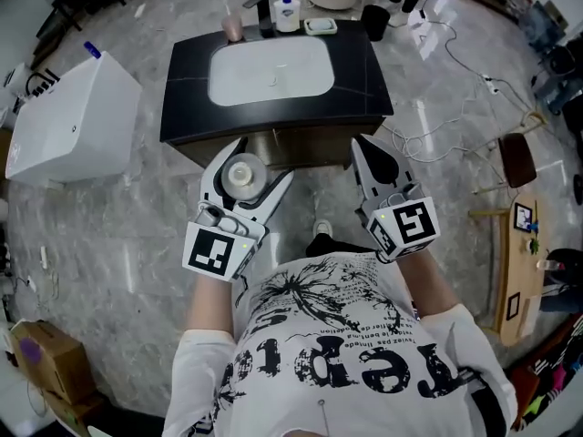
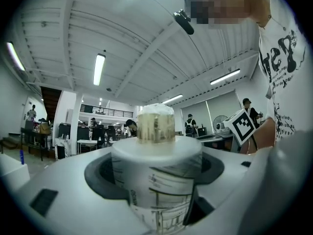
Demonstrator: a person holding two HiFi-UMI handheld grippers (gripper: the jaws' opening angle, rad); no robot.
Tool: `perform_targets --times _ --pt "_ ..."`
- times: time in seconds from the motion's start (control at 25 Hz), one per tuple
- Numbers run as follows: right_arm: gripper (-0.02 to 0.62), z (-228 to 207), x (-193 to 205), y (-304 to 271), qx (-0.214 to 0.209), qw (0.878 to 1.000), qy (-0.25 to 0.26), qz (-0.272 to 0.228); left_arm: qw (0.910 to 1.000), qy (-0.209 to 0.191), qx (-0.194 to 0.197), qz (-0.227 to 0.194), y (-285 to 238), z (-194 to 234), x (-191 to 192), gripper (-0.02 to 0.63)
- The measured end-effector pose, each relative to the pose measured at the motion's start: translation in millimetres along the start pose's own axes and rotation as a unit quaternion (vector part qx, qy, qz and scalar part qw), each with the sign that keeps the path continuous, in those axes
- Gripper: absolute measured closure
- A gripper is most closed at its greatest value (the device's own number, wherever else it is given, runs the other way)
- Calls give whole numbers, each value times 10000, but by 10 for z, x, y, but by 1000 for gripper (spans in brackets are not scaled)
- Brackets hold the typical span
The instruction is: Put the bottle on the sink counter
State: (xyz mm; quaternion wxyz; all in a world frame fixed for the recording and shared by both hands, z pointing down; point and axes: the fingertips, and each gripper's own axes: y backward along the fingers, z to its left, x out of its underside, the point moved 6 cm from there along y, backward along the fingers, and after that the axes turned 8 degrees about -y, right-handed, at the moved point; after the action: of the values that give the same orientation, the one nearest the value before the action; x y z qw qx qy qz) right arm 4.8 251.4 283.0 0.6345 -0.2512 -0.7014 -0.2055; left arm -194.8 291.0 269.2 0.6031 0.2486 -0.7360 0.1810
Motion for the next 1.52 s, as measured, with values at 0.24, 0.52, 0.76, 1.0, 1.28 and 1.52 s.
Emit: perform_targets --times 0.24,0.52,0.76,1.0,1.28,1.52 --pt "581 -1005 -143 -518 -87 9999 46 22 10000 21 -34 -85 -1217 174 31 258" --pt "581 -1781 -64 -947 89 9998 -99 138 9994 126 206 238 -2190 357 385 258" --pt "581 -2398 13 -1432 339 9991 -133 235 9974 137 611 362 -3080 628 697 258" --pt "581 -3110 63 -2171 598 9973 -88 428 9948 321 949 170 -4141 1055 944 258" --pt "581 -3888 238 -3067 827 9939 -276 681 9878 490 1467 173 -5322 1482 1446 258" --pt "581 -4431 551 -3597 999 9903 -360 900 9802 697 1789 478 -6097 1682 2134 258"
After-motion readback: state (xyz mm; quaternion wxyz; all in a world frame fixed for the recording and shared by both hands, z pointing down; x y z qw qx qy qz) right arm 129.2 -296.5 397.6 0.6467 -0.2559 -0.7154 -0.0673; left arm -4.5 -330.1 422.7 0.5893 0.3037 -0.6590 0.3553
